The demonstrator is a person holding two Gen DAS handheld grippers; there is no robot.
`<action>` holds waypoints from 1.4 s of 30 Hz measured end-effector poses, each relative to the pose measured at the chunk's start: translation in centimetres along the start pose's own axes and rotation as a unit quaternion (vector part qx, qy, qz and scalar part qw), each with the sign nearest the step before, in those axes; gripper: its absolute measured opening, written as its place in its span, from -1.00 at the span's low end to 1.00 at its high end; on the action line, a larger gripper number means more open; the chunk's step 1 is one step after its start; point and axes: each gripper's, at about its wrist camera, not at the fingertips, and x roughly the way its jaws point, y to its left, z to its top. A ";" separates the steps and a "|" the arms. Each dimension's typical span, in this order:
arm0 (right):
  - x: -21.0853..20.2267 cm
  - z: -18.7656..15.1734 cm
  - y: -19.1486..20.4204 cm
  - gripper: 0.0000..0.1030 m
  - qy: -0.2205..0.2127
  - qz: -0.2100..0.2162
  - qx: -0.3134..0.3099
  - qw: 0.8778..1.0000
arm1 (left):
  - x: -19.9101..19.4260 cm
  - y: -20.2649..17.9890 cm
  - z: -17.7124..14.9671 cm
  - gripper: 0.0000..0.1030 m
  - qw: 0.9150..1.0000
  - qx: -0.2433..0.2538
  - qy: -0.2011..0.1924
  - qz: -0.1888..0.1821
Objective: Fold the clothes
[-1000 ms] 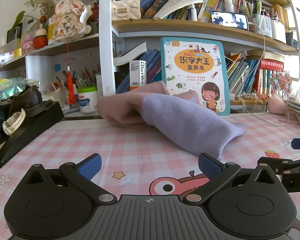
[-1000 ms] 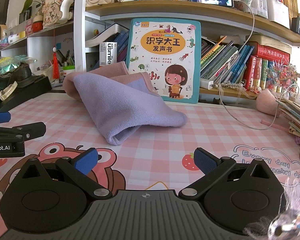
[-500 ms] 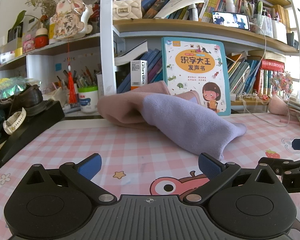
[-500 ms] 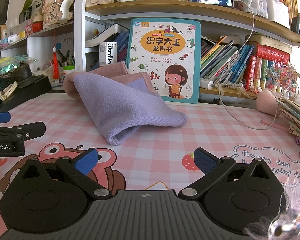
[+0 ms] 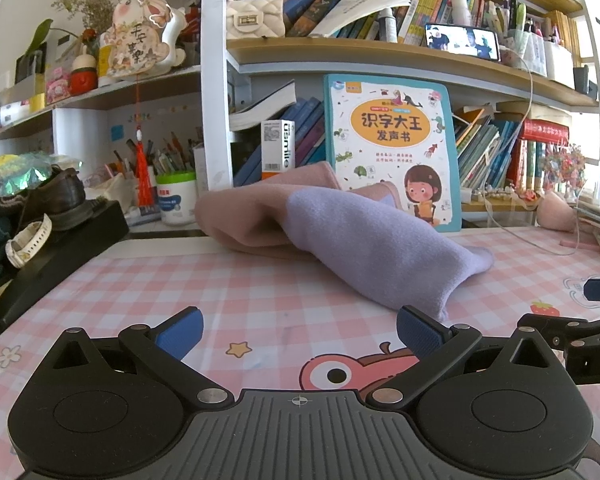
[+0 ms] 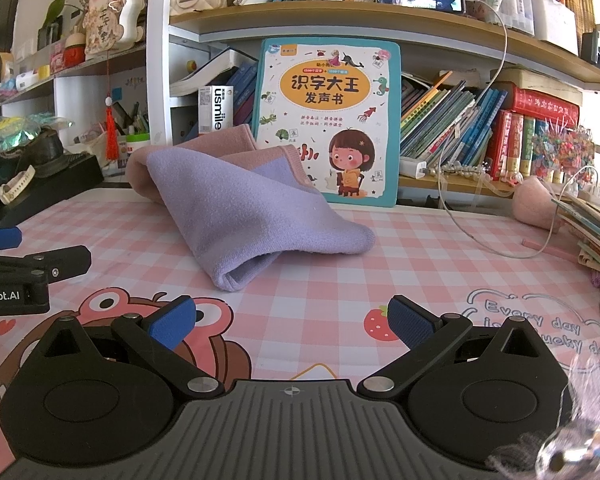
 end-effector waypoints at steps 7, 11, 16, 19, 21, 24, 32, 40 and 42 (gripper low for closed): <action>0.1 0.0 -0.1 1.00 0.002 -0.003 -0.001 1.000 | 0.0 -0.1 0.0 1.00 1.000 0.001 -0.001 0.000; 0.1 0.0 0.0 1.00 0.004 -0.003 -0.001 1.000 | 0.0 -0.1 -0.1 1.00 1.000 0.002 0.000 0.002; 0.2 0.1 0.0 1.00 0.005 -0.001 -0.002 1.000 | 0.2 -0.1 0.0 1.00 1.000 0.007 0.007 0.000; 0.3 0.1 0.0 1.00 0.008 -0.001 -0.002 1.000 | 0.2 -0.2 0.0 1.00 1.000 0.006 0.007 -0.001; 0.3 0.0 0.1 1.00 0.008 -0.007 -0.002 1.000 | 0.2 -0.2 0.0 1.00 1.000 0.006 0.008 -0.001; 0.3 0.0 0.1 1.00 0.009 -0.014 -0.002 1.000 | 0.1 -0.2 0.0 1.00 1.000 0.007 0.006 -0.001; 0.4 -0.1 0.2 1.00 0.011 -0.008 -0.005 1.000 | -0.4 -0.6 0.0 1.00 1.000 0.013 -0.008 0.010; -0.4 -0.1 -0.2 0.99 -0.012 0.004 0.008 1.000 | -1.2 -0.6 0.0 1.00 0.999 0.011 -0.030 0.026; -0.5 -0.2 -0.7 0.99 -0.016 0.016 0.020 1.000 | -1.2 -0.8 0.1 1.00 0.999 0.016 -0.030 0.040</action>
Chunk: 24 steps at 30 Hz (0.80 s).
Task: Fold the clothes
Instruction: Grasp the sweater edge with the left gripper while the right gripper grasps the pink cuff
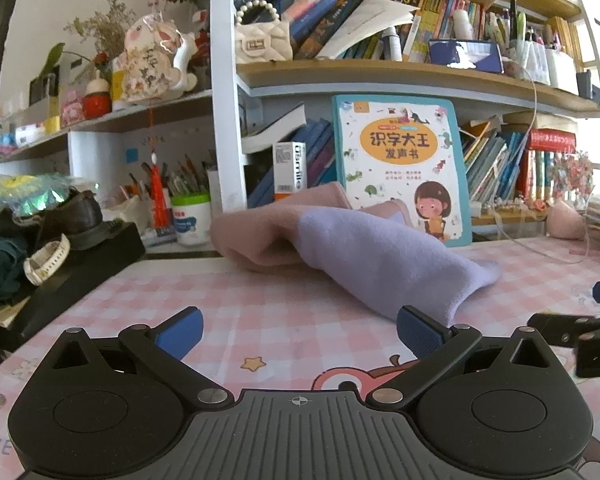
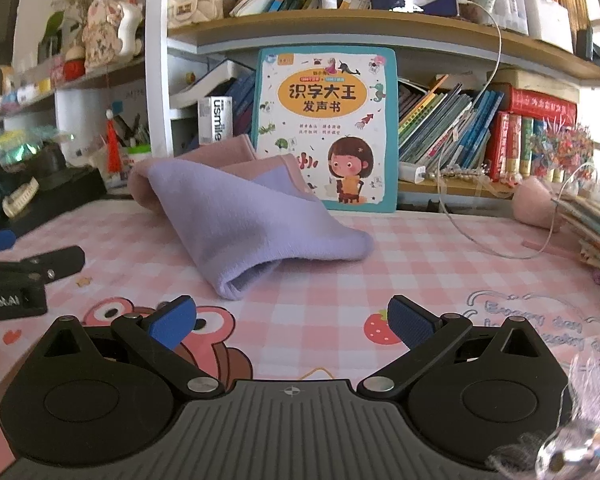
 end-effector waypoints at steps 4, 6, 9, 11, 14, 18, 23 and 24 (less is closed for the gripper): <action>-0.2 0.1 -1.1 0.99 -0.010 0.049 0.026 0.998 | -0.3 -0.3 0.0 1.00 1.000 0.009 -0.009 0.009; 0.5 0.7 -1.6 0.99 -0.003 0.061 0.028 0.998 | -0.5 -0.3 0.0 1.00 1.000 0.010 -0.014 0.007; 2.0 2.1 -2.7 0.99 0.010 0.091 0.043 0.995 | -0.6 -0.3 0.0 1.00 1.000 0.011 -0.016 0.001; 3.5 3.1 -3.6 0.99 0.022 0.120 0.061 0.991 | -0.5 -0.3 0.1 1.00 1.000 0.010 -0.012 -0.001; 5.5 3.8 -5.1 0.92 0.037 0.154 0.108 0.982 | 0.0 -0.5 0.2 1.00 1.000 0.013 0.002 0.006; 6.3 3.3 -6.9 0.74 0.027 0.196 0.175 0.965 | 0.4 -0.8 0.1 1.00 1.000 0.020 0.021 0.004; 6.4 2.8 -8.2 0.72 0.028 0.224 0.210 0.951 | 1.4 -2.4 0.0 1.00 0.996 0.067 0.051 -0.022; 6.3 2.9 -8.4 0.72 0.026 0.225 0.215 0.950 | 1.6 -3.0 0.1 1.00 0.995 0.081 0.055 -0.026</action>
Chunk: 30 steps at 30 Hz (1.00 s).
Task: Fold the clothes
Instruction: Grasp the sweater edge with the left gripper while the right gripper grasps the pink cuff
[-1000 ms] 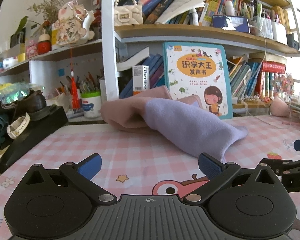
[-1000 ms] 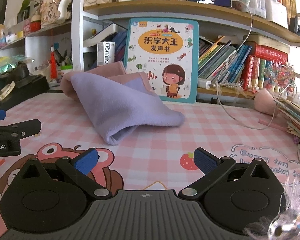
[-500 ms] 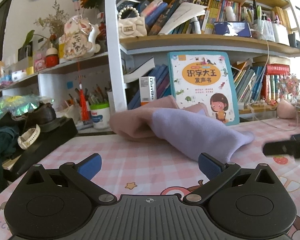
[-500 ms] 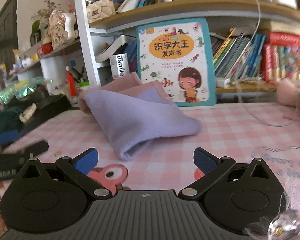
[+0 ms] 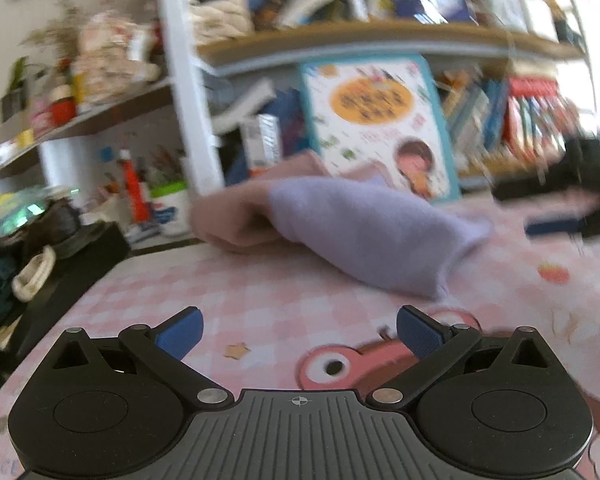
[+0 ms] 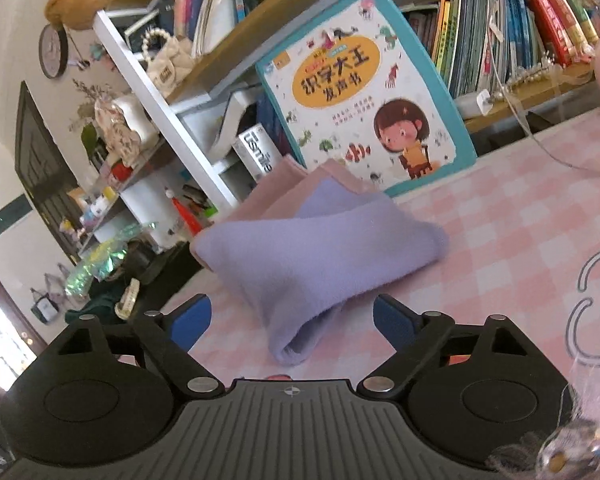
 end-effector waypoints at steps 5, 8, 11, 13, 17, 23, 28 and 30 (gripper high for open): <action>-0.4 0.3 -1.2 0.72 0.002 0.001 0.029 1.000 | 1.0 -3.0 1.6 1.00 0.999 0.051 -0.019 -0.003; -0.5 0.3 -2.0 0.72 0.002 -0.010 0.042 0.999 | 1.6 -4.9 2.5 1.00 0.996 0.084 -0.035 -0.018; -0.7 0.4 -3.0 0.72 -0.003 -0.011 0.066 0.998 | 2.8 -6.8 3.0 1.00 0.993 0.111 -0.029 -0.027; -0.9 0.4 -3.6 0.72 -0.007 -0.011 0.085 0.996 | 3.8 -8.0 3.1 1.00 0.991 0.128 -0.015 -0.032; -1.0 0.4 -4.6 0.72 -0.009 -0.006 0.117 0.993 | 5.3 -9.7 3.0 1.00 0.986 0.162 -0.005 -0.032; -0.9 0.3 -4.9 0.72 -0.006 0.015 0.137 0.990 | 8.4 -9.9 3.9 0.32 0.984 0.178 -0.006 -0.002; -0.2 -0.1 -5.0 0.73 0.012 0.042 0.159 0.986 | 8.9 -7.6 4.5 -0.78 0.993 0.101 -0.001 -0.066; 0.0 -0.2 -5.0 0.73 0.021 0.053 0.168 0.984 | 8.1 -7.1 4.2 -0.79 0.992 0.098 -0.011 -0.075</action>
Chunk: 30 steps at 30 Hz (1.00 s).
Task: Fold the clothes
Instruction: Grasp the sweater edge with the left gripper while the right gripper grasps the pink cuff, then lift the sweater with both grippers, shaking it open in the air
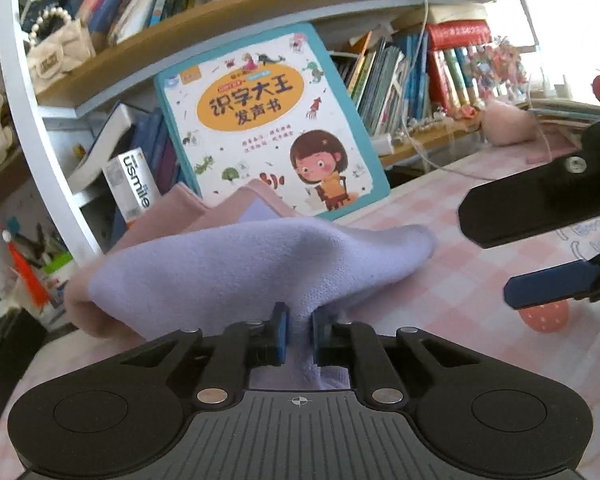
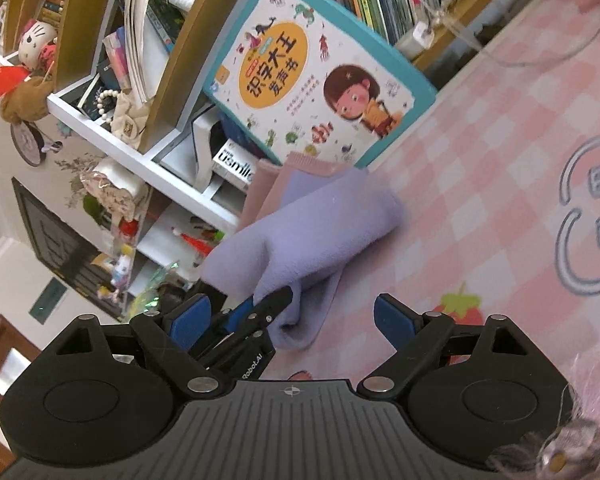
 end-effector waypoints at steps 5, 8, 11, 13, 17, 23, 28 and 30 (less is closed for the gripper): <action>0.7 -0.6 0.1 0.74 0.029 0.036 0.028 0.999 | -5.8 2.0 -0.5 -0.81 0.998 -0.029 -0.046 -0.041; 0.8 -0.9 -0.2 0.74 0.034 0.064 0.058 0.996 | -10.6 2.6 -1.8 -0.81 0.996 -0.009 -0.076 -0.045; 0.7 -1.2 -0.4 0.74 0.038 0.083 0.086 0.992 | -15.2 2.9 -3.4 -0.81 0.995 0.003 -0.091 -0.050; 0.8 -1.6 -0.1 0.72 0.054 0.089 0.094 0.990 | -18.1 3.4 -4.7 -0.81 0.994 0.000 -0.097 -0.057; 1.2 -3.7 1.6 -0.29 0.109 0.098 0.084 0.986 | -22.3 4.1 -6.8 -0.81 0.994 -0.005 -0.095 -0.047; -0.7 -5.0 6.7 -0.86 0.084 0.103 0.007 0.991 | -24.9 6.3 -9.1 -0.81 0.996 -0.045 -0.074 -0.022; -5.6 -3.4 12.8 -0.86 -0.009 0.162 -0.056 0.985 | -28.7 7.5 -6.9 -0.82 0.982 -0.069 -0.172 -0.040; -9.1 -2.0 15.5 -0.86 -0.063 0.200 -0.076 0.975 | -30.8 8.1 -5.4 -0.82 0.966 -0.079 -0.238 -0.063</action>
